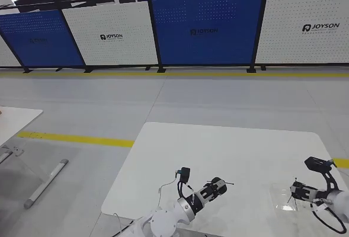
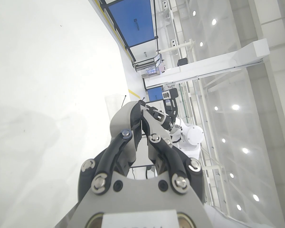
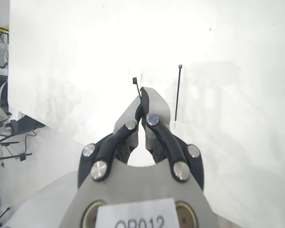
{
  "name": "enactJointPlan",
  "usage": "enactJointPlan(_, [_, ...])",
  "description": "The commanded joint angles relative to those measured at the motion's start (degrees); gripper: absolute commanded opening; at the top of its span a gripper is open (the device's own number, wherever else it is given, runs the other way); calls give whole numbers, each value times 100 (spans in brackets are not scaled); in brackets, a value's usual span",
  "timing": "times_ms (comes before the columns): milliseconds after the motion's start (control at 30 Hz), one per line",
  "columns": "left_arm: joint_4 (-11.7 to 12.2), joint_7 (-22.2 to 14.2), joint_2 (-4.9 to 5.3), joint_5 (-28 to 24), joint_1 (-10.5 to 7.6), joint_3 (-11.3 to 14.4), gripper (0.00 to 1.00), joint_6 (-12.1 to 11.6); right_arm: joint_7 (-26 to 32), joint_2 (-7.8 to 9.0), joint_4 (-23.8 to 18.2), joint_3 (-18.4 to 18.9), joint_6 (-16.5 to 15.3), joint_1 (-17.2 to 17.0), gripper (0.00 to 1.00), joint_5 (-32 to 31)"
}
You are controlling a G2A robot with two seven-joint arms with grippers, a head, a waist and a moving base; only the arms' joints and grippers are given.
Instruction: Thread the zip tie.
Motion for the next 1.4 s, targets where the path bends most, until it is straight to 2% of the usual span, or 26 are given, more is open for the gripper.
enactJointPlan(0, [0,0,0,0,0,0,0,0,-337,8,-310,323,-120,-307,0,245])
enactJointPlan(100, [0,0,0,0,0,0,0,0,-821,9,-722,763,-318,-834,0,514])
enactJointPlan(200, [0,0,0,0,0,0,0,0,-1229,-4,-1105,938,-298,-1338,0,400])
enactJointPlan(600, [0,0,0,0,0,0,0,0,-1225,-4,-1137,939,-345,-1383,0,397])
enactJointPlan(667, [0,0,0,0,0,0,0,0,-1561,-23,-1137,900,-419,-1440,0,350])
enactJointPlan(767, [0,0,0,0,0,0,0,0,-2355,-86,-1121,1035,-734,-1736,0,912])
enactJointPlan(900, [0,0,0,0,0,0,0,0,-3376,-181,-1174,1285,-1214,-2362,0,1663])
enactJointPlan(1033, [0,0,0,0,0,0,0,0,-3874,-244,-1195,1207,-1538,-2762,0,1811])
enactJointPlan(1167, [0,0,0,0,0,0,0,0,-3722,-266,-1069,918,-1668,-2794,0,1705])
enactJointPlan(1367, [0,0,0,0,0,0,0,0,-3722,-266,-1069,918,-1668,-2794,0,1705])
